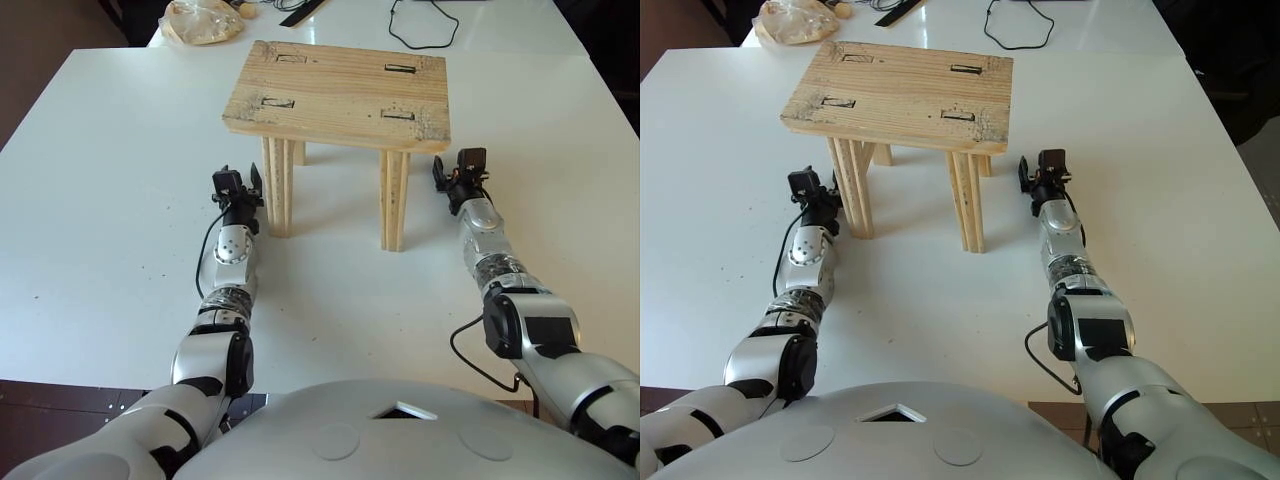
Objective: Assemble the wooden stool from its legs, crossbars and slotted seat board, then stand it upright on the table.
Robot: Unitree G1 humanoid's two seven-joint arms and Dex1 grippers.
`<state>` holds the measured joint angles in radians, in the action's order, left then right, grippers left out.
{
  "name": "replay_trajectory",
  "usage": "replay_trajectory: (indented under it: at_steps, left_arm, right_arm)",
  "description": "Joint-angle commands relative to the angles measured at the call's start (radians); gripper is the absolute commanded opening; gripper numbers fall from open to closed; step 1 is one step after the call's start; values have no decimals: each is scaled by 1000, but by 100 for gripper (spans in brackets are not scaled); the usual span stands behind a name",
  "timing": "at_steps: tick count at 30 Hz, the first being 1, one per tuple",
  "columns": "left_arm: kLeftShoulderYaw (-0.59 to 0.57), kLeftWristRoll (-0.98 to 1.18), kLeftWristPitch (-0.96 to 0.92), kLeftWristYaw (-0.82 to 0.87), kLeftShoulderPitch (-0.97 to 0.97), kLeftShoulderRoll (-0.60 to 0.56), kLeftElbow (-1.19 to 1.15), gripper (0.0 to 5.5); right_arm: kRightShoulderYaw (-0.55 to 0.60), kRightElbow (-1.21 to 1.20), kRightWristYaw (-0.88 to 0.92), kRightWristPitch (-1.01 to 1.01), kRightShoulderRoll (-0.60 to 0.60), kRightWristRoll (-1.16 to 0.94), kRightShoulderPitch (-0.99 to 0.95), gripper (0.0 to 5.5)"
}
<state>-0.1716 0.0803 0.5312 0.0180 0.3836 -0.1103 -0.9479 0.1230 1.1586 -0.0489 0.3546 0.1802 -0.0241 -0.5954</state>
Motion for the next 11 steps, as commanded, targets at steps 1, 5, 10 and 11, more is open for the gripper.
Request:
replay_trajectory:
  at_steps: [1,5,10,11]
  left_arm:
    - [10,-21,-48,4,-9,1,-66,291]
    - [23,-30,-49,-9,7,-9,-89,291]
    - [43,-50,-46,-5,28,5,-105,291]
    - [46,-53,-43,-1,28,7,-106,291]
  right_arm:
    - [17,49,47,-52,-2,-1,20,334]
    - [21,64,69,-49,-7,-2,12,334]
    - [27,72,29,-37,-20,-11,7,334]
    - [26,72,23,-33,-24,-9,7,334]
